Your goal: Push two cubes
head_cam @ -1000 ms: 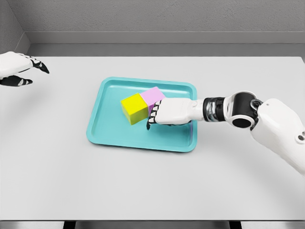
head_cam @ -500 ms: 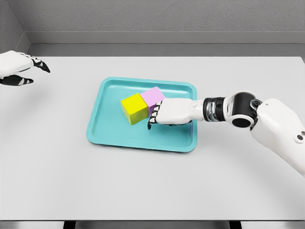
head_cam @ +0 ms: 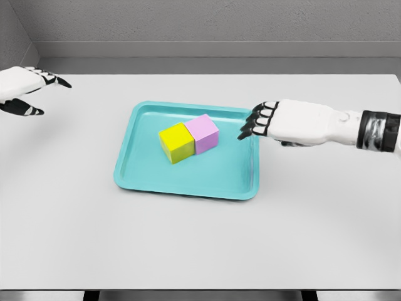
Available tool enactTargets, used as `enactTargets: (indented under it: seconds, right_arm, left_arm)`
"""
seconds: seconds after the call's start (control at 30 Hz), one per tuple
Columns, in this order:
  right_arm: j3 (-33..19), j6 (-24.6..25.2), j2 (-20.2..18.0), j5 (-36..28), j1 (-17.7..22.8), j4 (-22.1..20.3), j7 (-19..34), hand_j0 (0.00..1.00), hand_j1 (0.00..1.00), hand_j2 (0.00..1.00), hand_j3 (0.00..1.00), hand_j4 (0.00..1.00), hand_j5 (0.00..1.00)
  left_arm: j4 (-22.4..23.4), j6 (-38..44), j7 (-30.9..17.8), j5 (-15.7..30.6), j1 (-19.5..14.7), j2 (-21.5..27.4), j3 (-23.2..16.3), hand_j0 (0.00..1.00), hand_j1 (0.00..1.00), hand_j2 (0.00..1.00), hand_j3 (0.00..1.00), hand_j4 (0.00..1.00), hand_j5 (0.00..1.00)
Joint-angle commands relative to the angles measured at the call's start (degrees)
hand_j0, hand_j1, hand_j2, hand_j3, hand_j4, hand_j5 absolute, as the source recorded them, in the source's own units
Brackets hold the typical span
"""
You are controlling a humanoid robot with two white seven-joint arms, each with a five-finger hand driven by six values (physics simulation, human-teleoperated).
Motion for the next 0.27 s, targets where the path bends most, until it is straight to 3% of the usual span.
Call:
enactTargets:
  seconds: [0.0, 0.13, 0.23]
  right_arm:
    - [-10.8, 0.1, -5.7, -9.7, 0.4, -1.1, -0.2, 1.0, 1.0, 1.0, 1.0, 1.0, 1.0]
    - [-11.0, 0.1, -6.2, -12.4, 9.6, -0.8, -4.0, 1.0, 1.0, 1.0, 1.0, 1.0, 1.0]
    - [-11.1, 0.1, -5.7, -12.3, 11.3, -0.3, -4.0, 1.0, 1.0, 1.0, 1.0, 1.0, 1.0]
  left_arm:
    - [0.0, 0.2, 0.0, 2.6, 0.0, 0.2, -0.1, 1.0, 1.0, 1.0, 1.0, 1.0, 1.0]
    - [0.0, 0.2, 0.0, 2.6, 0.1, 0.8, -0.1, 1.0, 1.0, 1.0, 1.0, 1.0, 1.0]
    - [0.1, 0.2, 0.0, 2.6, 0.2, 0.9, -0.1, 1.0, 1.0, 1.0, 1.0, 1.0, 1.0]
